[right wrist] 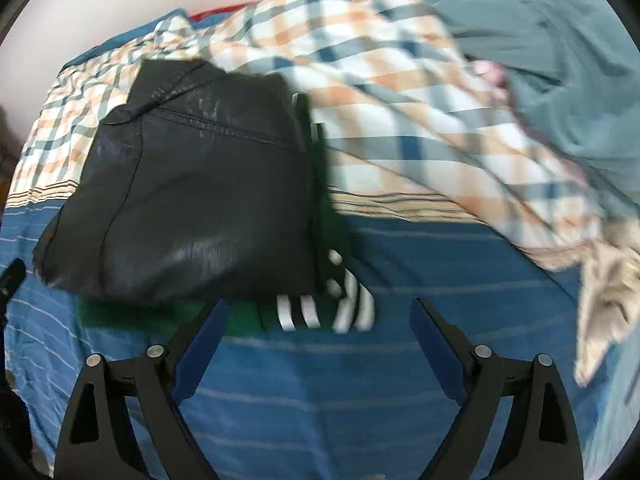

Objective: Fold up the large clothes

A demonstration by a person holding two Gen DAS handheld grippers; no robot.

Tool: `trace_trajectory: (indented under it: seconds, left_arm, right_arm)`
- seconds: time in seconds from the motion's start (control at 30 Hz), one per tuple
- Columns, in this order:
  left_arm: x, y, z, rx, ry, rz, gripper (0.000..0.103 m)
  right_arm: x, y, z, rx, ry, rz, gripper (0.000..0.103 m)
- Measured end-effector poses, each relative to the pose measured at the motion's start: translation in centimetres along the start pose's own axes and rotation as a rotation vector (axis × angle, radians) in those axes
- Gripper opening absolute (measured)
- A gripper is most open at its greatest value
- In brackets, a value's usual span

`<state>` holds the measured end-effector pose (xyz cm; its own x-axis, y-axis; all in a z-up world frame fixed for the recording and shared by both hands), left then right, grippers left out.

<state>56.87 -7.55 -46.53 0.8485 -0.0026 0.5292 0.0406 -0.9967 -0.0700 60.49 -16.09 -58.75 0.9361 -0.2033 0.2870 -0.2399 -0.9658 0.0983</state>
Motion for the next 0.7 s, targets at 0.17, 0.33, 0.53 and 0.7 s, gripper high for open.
trace_trajectory:
  seconds: [0.17,0.33,0.53,0.7]
  left_arm:
    - [-0.8,0.1,-7.4,-0.042,0.019,0.039,0.096]
    - [-1.8,-1.0,-15.5,-0.073,0.049,0.051,0.096]
    - [-2.9,-3.4,-24.6,-0.092,0.091,0.043,0.096]
    - [-4.4,-5.3,-32.0,-0.112,0.112,0.054,0.096]
  right_arm:
    - [-0.6,2.7,-8.0,-0.089,0.073,0.024,0.096]
    - [-3.7,4.2,-18.7,-0.116,0.149,0.056,0.097]
    - [-8.8,4.9,-31.5,-0.105,0.246,0.052,0.098]
    - [-13.0,5.3,-41.1,-0.069,0.319,0.062,0.099]
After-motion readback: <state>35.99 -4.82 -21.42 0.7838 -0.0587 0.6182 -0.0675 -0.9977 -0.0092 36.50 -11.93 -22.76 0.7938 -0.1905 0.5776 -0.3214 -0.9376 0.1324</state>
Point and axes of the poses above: each gripper's, at about its wrist camera, not at the fingertips, and z roughly the way its jaws point, y to its right, x to its top, the point moved 4 cm from there along z, roughly the way its jaws point
